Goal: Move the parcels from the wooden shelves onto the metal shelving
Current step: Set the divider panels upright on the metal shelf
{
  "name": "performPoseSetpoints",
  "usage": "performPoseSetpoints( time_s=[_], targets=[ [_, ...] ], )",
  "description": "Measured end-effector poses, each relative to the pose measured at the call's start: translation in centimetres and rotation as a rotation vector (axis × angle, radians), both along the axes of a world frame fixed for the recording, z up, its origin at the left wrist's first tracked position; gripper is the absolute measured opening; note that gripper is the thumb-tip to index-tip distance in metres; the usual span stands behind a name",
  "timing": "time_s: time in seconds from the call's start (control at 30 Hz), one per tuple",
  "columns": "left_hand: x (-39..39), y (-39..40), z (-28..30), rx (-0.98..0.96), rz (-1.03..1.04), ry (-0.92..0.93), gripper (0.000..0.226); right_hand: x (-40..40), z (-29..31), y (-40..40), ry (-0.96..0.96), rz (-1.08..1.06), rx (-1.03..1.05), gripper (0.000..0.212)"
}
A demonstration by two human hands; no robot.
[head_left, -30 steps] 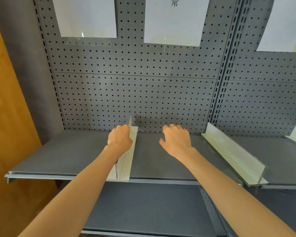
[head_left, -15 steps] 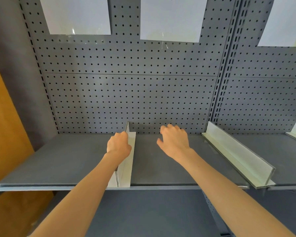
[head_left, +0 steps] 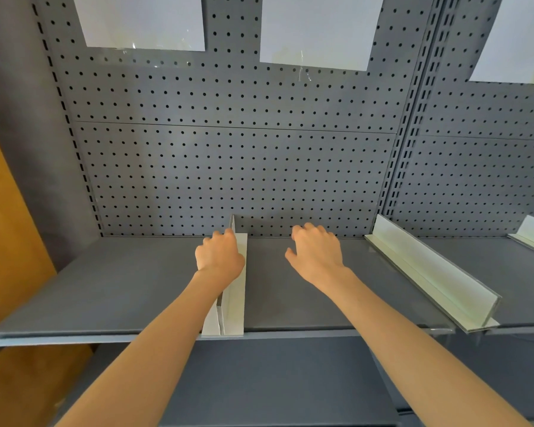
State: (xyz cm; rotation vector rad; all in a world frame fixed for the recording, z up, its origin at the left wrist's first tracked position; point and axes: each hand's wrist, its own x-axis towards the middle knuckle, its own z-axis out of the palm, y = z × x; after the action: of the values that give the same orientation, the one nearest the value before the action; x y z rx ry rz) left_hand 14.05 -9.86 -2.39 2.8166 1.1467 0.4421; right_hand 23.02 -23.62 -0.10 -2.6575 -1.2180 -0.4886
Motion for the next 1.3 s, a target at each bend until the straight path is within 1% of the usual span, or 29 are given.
performPoseSetpoints(
  time_s=[0.23, 0.57, 0.7, 0.83, 1.0, 1.13, 1.3],
  targets=[
    [-1.8, -0.4, 1.8, 0.174, -0.029, -0.098, 0.031, -1.3, 1.1, -0.7, -0.016, -0.035, 0.000, 0.026],
    [-9.6, -3.4, 4.8, 0.314, 0.027, -0.165, 0.025, -6.4, 3.7, -3.5, -0.082, 0.046, 0.034, 0.025],
    [-13.0, -6.0, 4.5, 0.318, 0.081, -0.162, 0.025, -8.4, 3.4, -5.9, -0.098, 0.093, 0.030, 0.026],
    [-16.2, -8.9, 3.2, 0.306, 0.151, -0.117, 0.025, -10.3, 2.0, -8.2, -0.093, 0.144, 0.000, 0.026],
    [-20.4, -12.3, 1.7, 0.295, 0.180, -0.101, 0.025, -12.9, 0.1, -9.8, -0.071, 0.220, -0.026, 0.026],
    [-23.8, -13.4, 1.6, 0.299, 0.231, -0.065, 0.027, -15.4, -0.5, -10.0, -0.044, 0.260, -0.053, 0.024],
    [-28.9, -13.3, 2.0, 0.307, 0.331, -0.065, 0.028, -19.5, 0.1, -8.7, -0.059, 0.330, -0.020, 0.021]
  ],
)
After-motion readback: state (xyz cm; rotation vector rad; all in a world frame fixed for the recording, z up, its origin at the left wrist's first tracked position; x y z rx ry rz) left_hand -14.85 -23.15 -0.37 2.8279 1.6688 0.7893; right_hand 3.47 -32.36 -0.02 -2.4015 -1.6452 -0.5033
